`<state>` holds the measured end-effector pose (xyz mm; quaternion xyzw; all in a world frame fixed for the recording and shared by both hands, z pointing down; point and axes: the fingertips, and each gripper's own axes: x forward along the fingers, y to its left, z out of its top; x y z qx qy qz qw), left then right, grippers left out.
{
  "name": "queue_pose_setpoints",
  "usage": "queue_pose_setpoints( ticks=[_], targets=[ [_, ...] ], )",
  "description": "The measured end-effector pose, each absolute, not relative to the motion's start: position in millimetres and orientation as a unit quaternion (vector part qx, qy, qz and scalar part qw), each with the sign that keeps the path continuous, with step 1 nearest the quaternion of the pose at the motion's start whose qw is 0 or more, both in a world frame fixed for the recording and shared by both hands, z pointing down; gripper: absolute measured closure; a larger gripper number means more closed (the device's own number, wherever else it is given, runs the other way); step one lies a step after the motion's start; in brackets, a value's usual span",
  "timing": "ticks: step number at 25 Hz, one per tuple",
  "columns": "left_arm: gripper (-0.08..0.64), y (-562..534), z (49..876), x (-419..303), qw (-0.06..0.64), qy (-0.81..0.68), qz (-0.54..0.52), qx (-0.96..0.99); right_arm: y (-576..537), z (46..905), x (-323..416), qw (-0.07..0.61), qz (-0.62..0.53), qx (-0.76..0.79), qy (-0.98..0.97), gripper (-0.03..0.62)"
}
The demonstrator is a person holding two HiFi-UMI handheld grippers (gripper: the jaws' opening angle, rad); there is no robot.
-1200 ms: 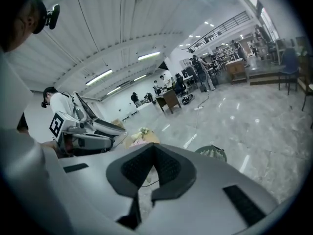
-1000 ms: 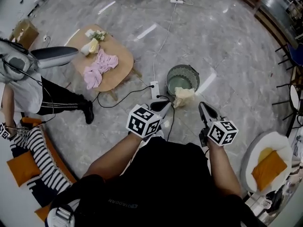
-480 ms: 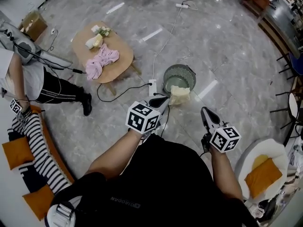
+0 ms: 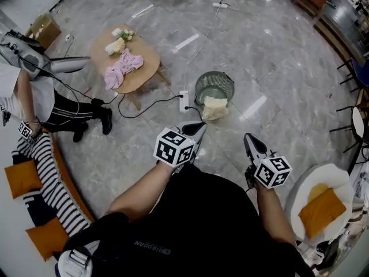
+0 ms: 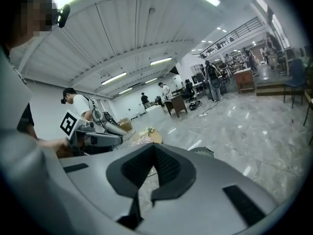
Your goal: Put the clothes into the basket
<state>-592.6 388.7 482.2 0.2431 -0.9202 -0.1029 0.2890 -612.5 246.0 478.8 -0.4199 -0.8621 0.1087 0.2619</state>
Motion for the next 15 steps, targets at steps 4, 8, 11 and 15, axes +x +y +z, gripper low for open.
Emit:
queue_pose_setpoints(
  ticks=[4,8,11,15],
  targets=[
    [0.558,370.1,484.1,-579.1,0.290,-0.919,-0.104,0.245,235.4,483.1,-594.8,0.259,0.094,-0.425,-0.862,0.578],
    [0.558,357.3,489.6,-568.0,0.299,-0.916,-0.103,0.245,228.6,490.0,-579.3,0.261,0.075,-0.431,-0.860,0.578],
    [0.559,350.8,492.5,-562.1,0.307,-0.915,-0.097,0.245,225.4,496.7,-570.4,0.266,0.075,-0.435,-0.857,0.578],
    [0.559,346.1,491.3,-557.2,0.309,-0.915,-0.088,0.245,224.8,504.3,-564.2,0.270,0.082,-0.437,-0.854,0.578]
  ],
)
